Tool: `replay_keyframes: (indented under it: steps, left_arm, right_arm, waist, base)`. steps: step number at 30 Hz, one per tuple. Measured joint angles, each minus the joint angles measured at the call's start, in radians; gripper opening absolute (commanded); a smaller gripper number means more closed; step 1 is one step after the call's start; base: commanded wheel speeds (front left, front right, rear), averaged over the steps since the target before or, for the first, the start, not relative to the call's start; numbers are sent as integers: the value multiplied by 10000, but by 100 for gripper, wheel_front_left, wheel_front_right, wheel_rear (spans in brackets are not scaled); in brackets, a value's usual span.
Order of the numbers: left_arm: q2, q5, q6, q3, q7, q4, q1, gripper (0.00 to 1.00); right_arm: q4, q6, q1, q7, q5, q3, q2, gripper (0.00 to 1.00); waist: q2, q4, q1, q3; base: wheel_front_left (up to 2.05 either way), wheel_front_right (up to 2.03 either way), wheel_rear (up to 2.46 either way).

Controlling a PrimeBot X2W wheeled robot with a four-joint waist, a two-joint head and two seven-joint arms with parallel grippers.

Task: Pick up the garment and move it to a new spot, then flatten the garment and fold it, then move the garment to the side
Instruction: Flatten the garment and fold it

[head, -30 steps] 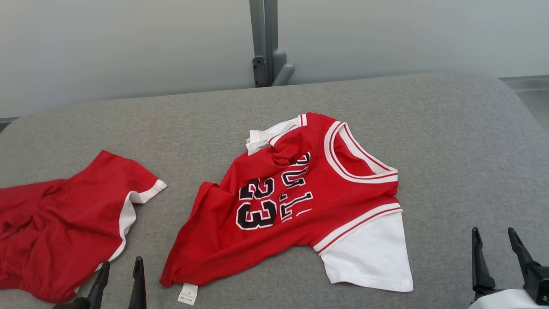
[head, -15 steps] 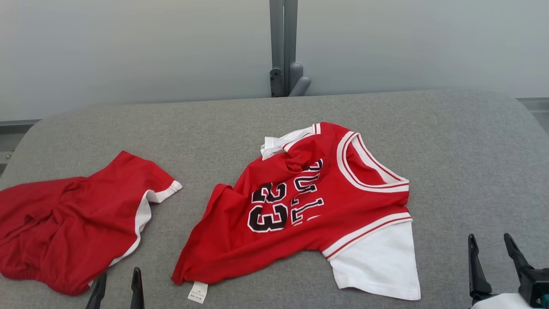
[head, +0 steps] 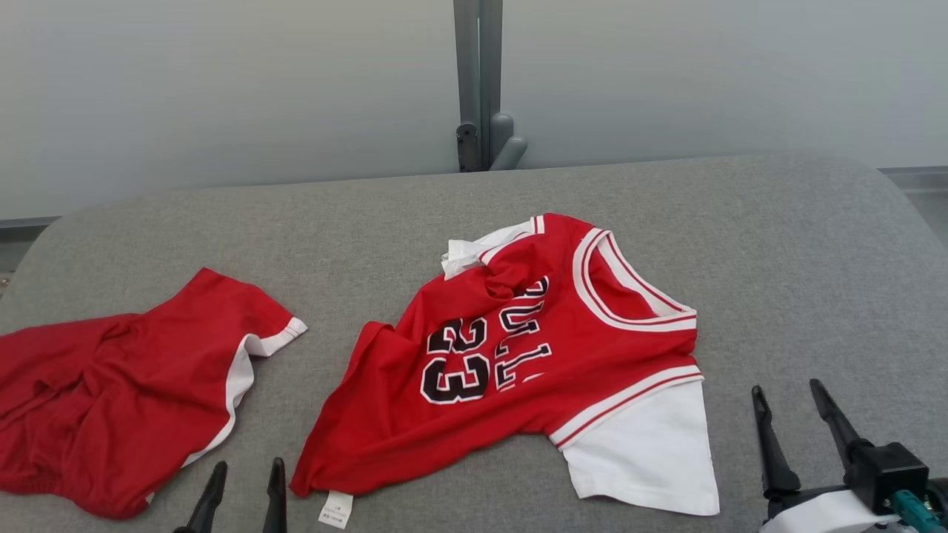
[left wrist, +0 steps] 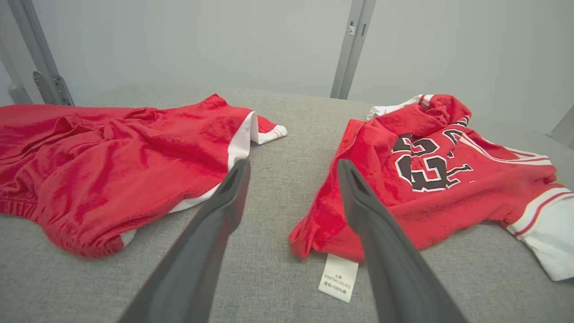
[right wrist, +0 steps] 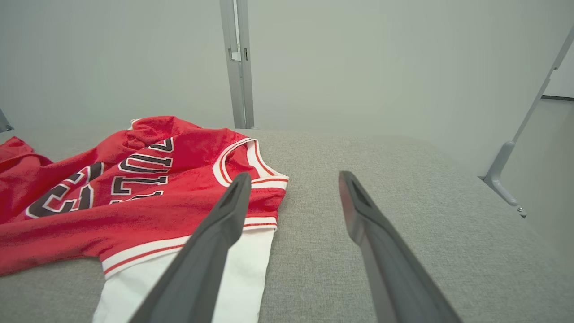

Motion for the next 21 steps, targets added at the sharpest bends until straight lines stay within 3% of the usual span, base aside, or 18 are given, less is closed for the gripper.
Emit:
replay_keyframes:
  steps: [3,7,14,21]
  left_arm:
    - [433,-69,0,-817,81,314,-96,100]
    - [794,-347,-15,-1578,658,556,-430,100]
    - [1317,-713,-15,-2452,1699,1135,-1131,100]
    - [1636,-1085,-15,-2805,1837,1599,-2024,100]
  right_arm:
    - [522,-2,-72,4,274,688,-341,100]
    - [1081,0,-301,1087,619,1459,-765,100]
    - [2111,0,-931,3010,744,2027,-807,100]
    - [2872,0,-1827,3473,685,2282,-704,100]
  waist:
    - [0,-83,0,-9]
    - [0,-149,0,29]
    - [0,-224,0,395]
    - [0,-287,0,1035]
  base:
    - [0,0,0]
    - [0,0,0]
    - [0,0,0]
    - [0,0,0]
